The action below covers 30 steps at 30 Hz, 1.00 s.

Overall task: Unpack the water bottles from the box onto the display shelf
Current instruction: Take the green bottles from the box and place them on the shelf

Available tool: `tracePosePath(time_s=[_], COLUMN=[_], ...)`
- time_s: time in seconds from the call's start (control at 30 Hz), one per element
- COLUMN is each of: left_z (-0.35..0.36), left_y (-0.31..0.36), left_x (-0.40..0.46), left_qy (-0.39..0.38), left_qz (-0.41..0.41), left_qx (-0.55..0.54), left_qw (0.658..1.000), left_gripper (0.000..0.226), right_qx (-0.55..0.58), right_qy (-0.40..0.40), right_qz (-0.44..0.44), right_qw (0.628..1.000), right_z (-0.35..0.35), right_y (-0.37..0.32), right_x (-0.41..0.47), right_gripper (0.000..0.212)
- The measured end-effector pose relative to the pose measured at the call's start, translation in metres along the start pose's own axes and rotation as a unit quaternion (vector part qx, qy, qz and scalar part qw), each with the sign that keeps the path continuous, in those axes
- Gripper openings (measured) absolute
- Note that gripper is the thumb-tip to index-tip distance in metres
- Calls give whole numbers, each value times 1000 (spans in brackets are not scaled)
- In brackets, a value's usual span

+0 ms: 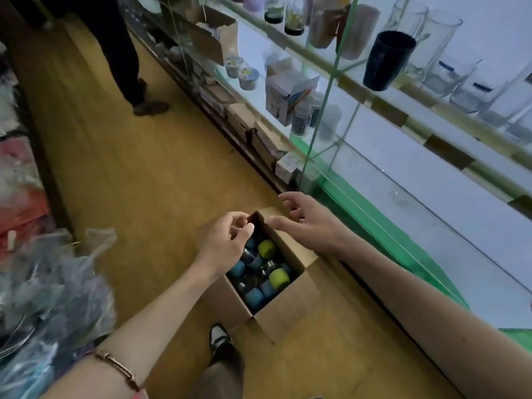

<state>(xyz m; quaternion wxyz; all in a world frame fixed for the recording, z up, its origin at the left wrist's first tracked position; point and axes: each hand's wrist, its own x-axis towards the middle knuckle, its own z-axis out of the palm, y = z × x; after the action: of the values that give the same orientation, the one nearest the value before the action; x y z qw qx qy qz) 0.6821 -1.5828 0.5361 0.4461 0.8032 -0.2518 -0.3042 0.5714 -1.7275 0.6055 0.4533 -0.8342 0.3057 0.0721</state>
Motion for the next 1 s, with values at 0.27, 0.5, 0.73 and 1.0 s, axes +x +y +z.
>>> tracePosePath(time_s=[0.27, 0.5, 0.73, 1.0], left_z=[-10, 28, 107, 210], left_y=[-106, -203, -287, -390], left_x=[80, 99, 138, 188], left_qy=[-86, -161, -92, -104], left_qz=[-79, -199, -286, -332], left_qx=[109, 96, 20, 30], left_qw=[987, 962, 954, 937], left_gripper=[17, 18, 22, 27], right_qx=[-44, -103, -130, -163], right_qy=[-36, -130, -185, -232], right_qz=[107, 159, 187, 182], right_qw=[993, 973, 956, 942], right_z=[71, 118, 165, 234], right_y=[35, 111, 215, 335], right_x=[104, 165, 248, 325], right_gripper=[70, 76, 79, 85])
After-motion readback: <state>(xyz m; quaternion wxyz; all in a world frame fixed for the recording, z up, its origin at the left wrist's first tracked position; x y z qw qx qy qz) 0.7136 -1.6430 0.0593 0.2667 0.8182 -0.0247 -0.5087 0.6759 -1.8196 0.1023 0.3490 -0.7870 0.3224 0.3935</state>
